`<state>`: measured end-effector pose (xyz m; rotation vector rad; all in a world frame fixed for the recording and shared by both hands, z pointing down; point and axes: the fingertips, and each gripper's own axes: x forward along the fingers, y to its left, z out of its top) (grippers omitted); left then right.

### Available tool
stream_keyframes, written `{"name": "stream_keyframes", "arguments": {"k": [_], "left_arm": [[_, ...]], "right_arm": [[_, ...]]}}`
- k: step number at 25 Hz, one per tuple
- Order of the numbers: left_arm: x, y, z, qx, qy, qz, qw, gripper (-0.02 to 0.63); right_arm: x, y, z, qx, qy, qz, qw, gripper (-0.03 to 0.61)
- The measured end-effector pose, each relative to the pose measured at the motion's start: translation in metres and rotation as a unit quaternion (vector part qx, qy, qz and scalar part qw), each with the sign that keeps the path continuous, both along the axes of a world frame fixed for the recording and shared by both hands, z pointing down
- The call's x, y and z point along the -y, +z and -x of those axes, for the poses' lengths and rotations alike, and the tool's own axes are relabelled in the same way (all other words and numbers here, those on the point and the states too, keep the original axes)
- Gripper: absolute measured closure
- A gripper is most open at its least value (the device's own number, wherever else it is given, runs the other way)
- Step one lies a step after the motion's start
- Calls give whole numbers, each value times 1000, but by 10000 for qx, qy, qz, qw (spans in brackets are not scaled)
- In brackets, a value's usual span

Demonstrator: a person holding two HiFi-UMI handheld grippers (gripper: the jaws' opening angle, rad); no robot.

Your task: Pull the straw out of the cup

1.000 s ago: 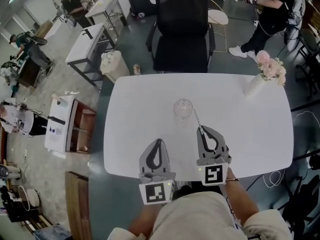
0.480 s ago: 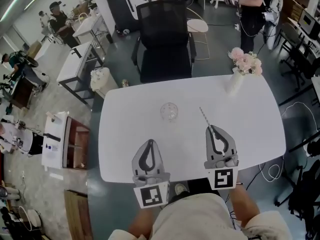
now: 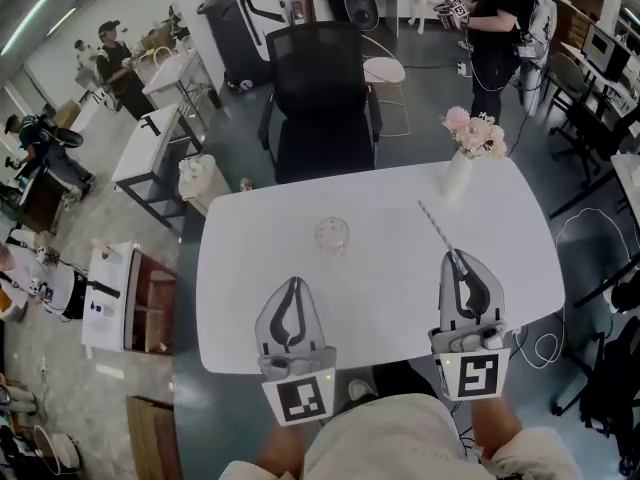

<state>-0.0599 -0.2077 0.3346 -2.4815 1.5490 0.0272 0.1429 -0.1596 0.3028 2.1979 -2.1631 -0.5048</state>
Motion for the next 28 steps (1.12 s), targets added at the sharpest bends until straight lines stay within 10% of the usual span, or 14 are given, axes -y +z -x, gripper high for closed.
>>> {"name": "stream_keyframes", "arguments": {"k": [28], "left_arm": [[-15,-15,-11,251,173,-182,9994,609]], "right_arm": [[-12,-14,-3,-18,-161,-105,9998,558]]}}
